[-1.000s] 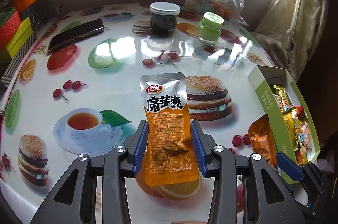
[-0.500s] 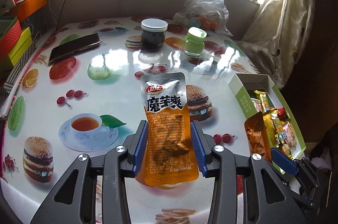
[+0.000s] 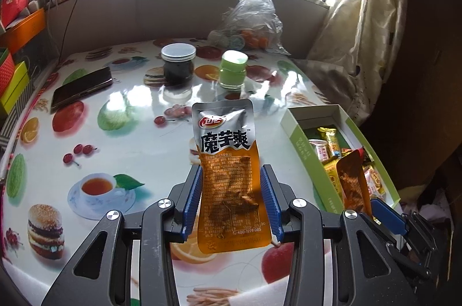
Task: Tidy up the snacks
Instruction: 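Carry both orange pouches in both grippers over the green box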
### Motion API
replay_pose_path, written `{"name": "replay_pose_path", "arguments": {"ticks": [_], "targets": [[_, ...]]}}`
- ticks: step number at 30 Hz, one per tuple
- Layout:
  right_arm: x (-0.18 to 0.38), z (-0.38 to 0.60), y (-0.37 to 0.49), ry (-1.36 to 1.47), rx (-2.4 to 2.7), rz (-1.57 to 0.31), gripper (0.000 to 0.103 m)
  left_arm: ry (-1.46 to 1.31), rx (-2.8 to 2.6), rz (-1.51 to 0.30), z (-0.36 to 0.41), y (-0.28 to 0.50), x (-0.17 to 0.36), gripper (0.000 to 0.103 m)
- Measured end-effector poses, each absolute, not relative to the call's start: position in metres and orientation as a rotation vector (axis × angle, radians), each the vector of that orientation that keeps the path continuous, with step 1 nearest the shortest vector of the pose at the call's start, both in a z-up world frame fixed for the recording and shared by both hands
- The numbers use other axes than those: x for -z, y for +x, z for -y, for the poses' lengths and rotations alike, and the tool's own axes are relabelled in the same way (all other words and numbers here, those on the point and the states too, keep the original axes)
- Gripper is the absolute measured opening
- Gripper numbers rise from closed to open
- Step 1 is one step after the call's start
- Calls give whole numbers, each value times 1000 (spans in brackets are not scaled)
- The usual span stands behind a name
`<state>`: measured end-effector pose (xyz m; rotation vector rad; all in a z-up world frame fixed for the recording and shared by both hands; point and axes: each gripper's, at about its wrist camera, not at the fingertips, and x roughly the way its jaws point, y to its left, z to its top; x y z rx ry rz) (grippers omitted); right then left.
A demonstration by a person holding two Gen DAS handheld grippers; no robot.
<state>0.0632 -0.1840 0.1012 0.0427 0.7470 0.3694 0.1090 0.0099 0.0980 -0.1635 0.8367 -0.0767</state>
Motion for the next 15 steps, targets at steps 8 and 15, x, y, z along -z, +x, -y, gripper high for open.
{"name": "replay_pose_path", "arguments": {"ticks": [8,15], "targets": [[-102,211,66,66,-308,-744,31,-162,140,-843,16,120,-101,42],[-101,227,68,82,-271,-747,31,-137,174,-847,37,129,-103,42]]}}
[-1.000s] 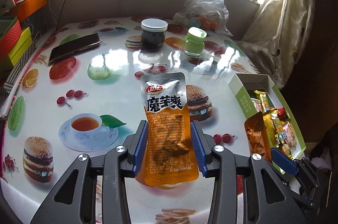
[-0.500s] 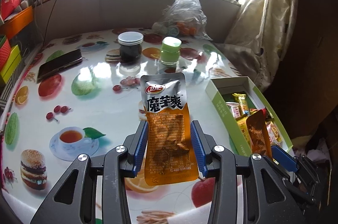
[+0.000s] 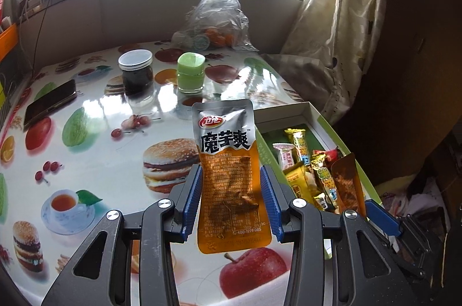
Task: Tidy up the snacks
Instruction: 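Carry both orange pouches in both grippers over the green box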
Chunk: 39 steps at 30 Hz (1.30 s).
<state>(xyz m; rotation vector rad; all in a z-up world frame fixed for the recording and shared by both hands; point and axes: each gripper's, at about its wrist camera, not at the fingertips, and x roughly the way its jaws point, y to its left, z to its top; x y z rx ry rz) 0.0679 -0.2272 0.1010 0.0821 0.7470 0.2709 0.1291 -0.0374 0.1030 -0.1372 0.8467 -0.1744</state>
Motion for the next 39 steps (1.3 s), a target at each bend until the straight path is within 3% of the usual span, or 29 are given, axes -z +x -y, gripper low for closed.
{"name": "replay_pose_path", "arguments": {"ticks": [39], "targets": [[-79,292,116,126,-109,-806,31,-96,313,-938,114,179,-71,42]]}}
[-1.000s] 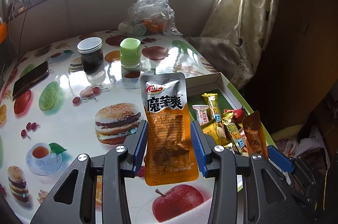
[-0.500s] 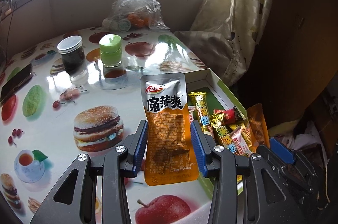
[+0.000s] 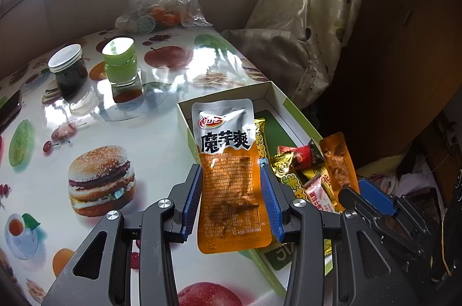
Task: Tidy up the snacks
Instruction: 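Carry both orange pouches in both grippers over the green box, then open the left gripper to drop its pouch while the right releases its pouch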
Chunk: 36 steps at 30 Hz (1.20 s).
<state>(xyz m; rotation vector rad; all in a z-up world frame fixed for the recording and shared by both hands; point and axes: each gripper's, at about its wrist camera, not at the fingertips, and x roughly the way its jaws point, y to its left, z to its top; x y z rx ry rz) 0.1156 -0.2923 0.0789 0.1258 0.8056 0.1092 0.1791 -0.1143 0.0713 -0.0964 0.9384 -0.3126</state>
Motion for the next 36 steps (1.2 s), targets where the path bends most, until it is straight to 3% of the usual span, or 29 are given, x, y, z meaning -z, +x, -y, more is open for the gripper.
{"name": "replay_pose_path", "arguments": {"ticks": [19,36], "targets": [[-64,290,134,96,-119,-849,34,-64,335,-970,133,180,-56,44],[-62,287,137,88,-127,-856,44,-68,321,-986,134,183,-51,48]]}}
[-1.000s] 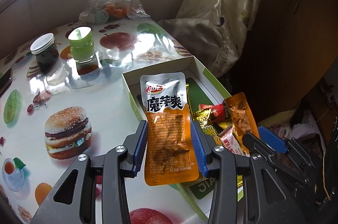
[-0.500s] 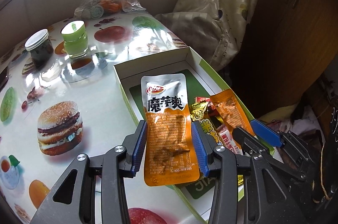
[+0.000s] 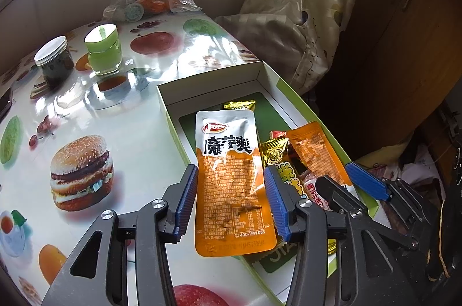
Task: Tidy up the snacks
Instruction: 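Open the left gripper to drop its pouch while the right releases its pouch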
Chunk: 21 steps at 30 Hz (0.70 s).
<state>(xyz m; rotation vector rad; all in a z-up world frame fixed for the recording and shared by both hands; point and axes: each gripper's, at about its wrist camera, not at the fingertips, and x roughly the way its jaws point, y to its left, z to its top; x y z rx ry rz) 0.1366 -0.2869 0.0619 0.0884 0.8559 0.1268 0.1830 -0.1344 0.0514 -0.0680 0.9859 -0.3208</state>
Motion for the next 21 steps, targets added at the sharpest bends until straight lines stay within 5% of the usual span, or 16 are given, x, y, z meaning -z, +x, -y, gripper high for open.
{"name": "replay_pose_path", "arguments": {"ticks": [21], "targets": [[-70,286,125,90,-113,-821,56,-69,306,-938,128,170,-68,51]]}}
